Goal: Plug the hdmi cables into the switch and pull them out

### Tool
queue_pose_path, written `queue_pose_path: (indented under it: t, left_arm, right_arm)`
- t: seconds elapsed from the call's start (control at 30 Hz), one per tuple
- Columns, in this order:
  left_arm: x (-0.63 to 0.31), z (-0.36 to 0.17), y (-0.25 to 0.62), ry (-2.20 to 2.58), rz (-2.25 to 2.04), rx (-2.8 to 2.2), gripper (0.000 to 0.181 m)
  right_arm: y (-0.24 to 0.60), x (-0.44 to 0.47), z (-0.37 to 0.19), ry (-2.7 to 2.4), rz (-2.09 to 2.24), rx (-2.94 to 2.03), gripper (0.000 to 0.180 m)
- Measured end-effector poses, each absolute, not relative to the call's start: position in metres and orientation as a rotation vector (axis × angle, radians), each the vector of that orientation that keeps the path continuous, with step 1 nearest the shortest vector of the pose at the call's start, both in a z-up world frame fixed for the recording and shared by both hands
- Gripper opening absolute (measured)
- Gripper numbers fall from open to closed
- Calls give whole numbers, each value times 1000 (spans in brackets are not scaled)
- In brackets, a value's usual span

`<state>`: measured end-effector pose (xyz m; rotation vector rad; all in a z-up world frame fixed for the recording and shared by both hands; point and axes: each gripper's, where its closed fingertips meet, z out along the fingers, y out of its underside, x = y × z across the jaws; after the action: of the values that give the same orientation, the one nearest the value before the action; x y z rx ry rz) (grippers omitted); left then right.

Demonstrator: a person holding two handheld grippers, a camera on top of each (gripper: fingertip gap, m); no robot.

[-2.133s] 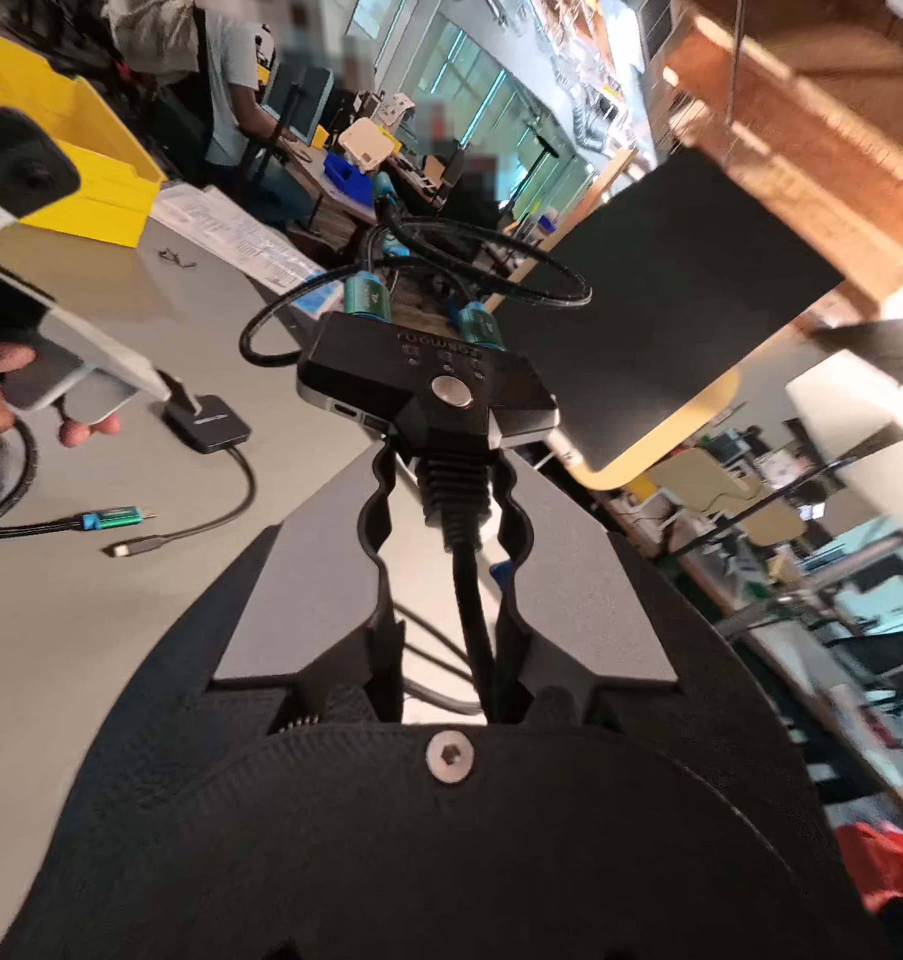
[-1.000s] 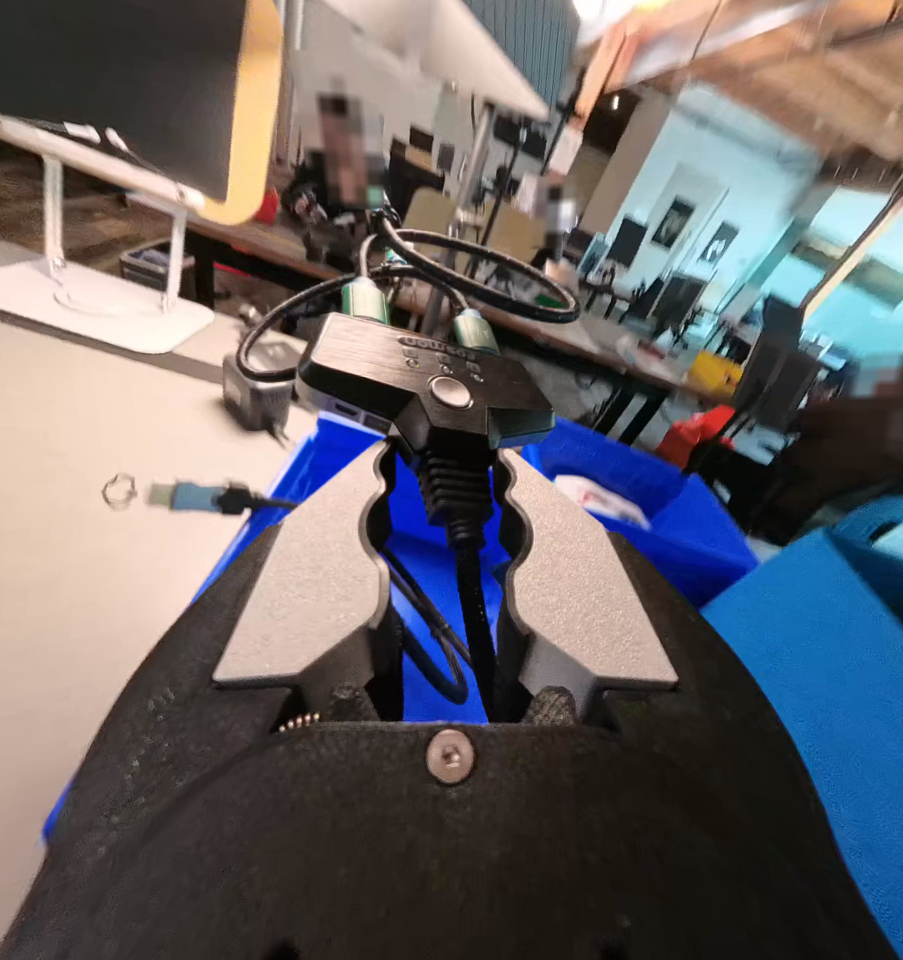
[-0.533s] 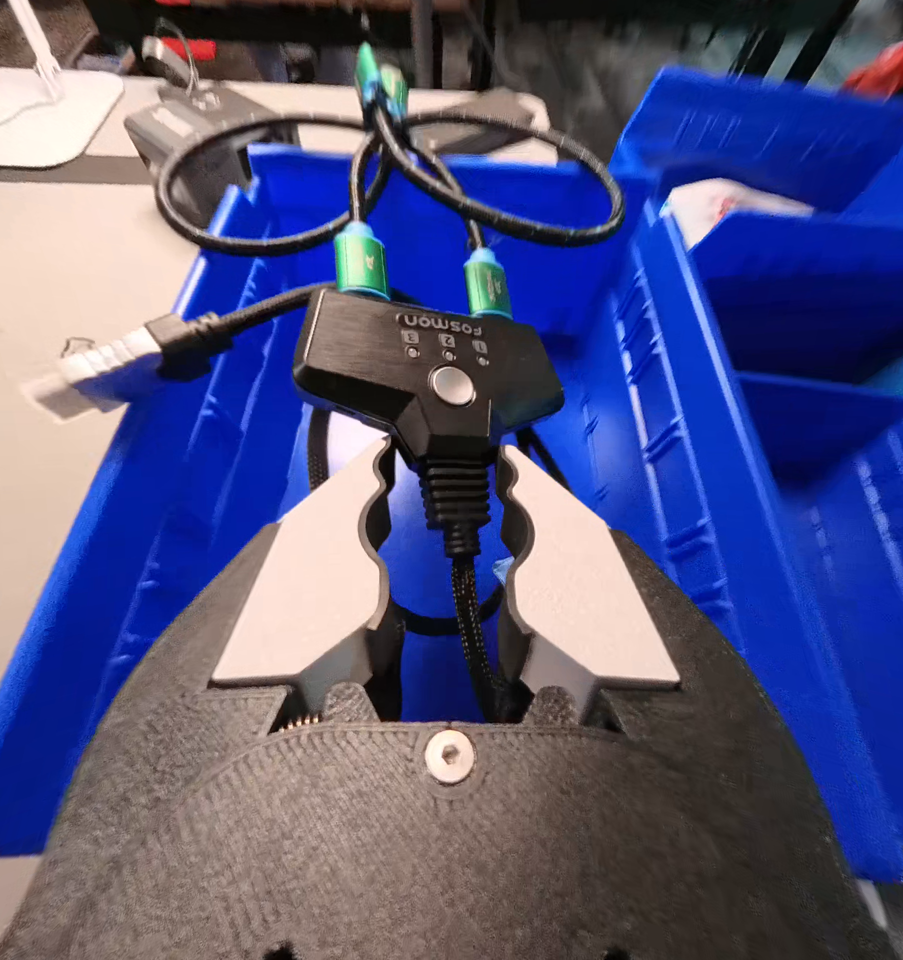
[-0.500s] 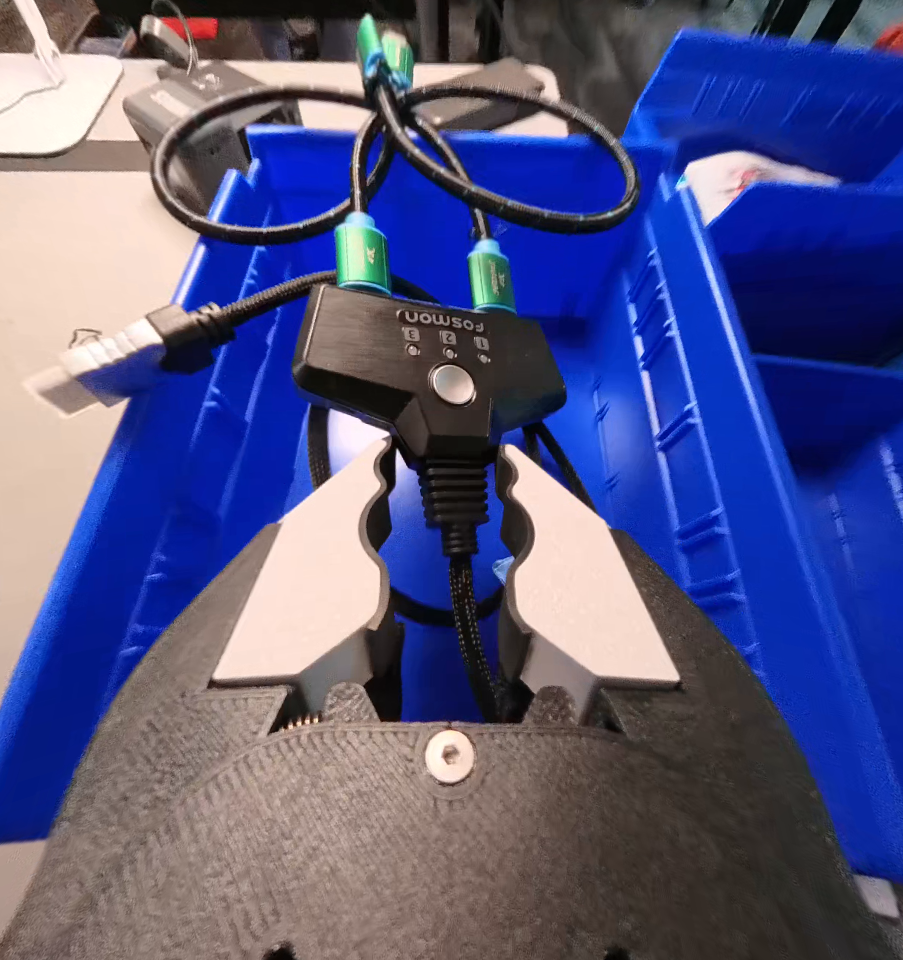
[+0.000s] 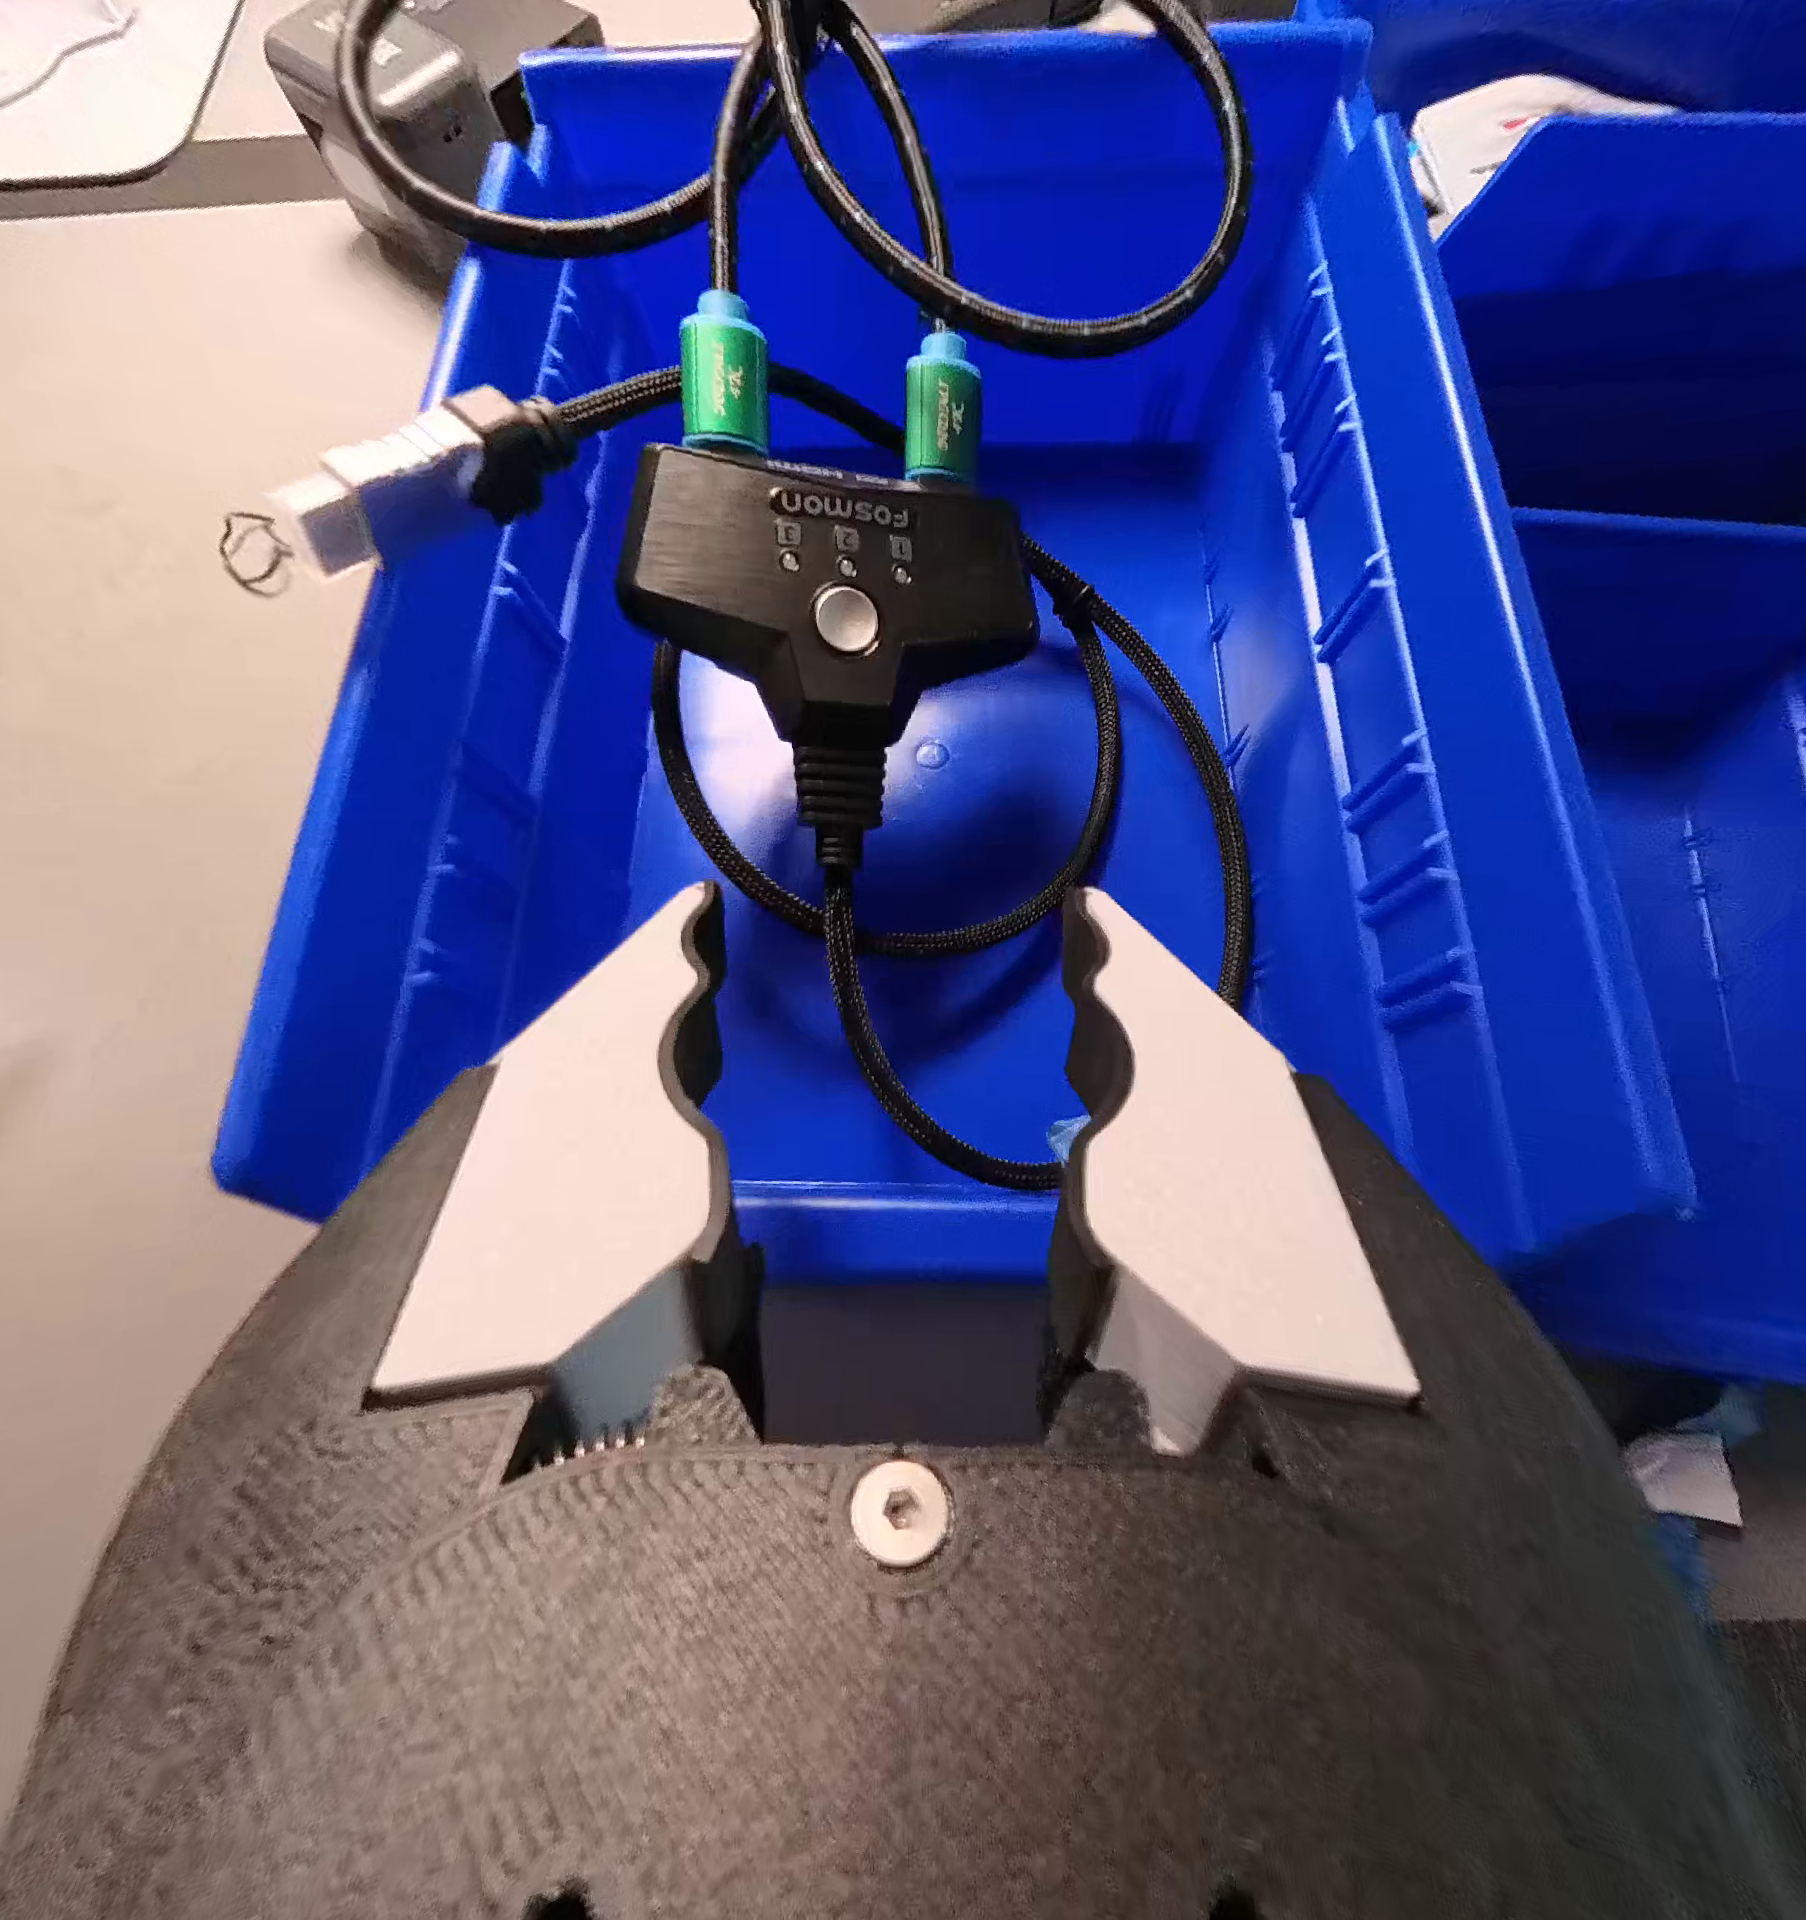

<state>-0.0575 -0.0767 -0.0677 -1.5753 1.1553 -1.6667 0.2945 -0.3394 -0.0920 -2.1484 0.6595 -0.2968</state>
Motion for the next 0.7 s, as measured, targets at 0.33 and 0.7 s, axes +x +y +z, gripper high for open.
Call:
queue_pose_path:
  t: [0.33,0.7]
  left_arm:
    - [-53,-76,-81,1192,-1640,-1590,39]
    - [-54,-81,-73,1180,-1619,-1614,39]
  right_arm:
    - [-274,303,-47,396,-391,-2063,56]
    - [-228,335,-114,306,-434,-2344,34]
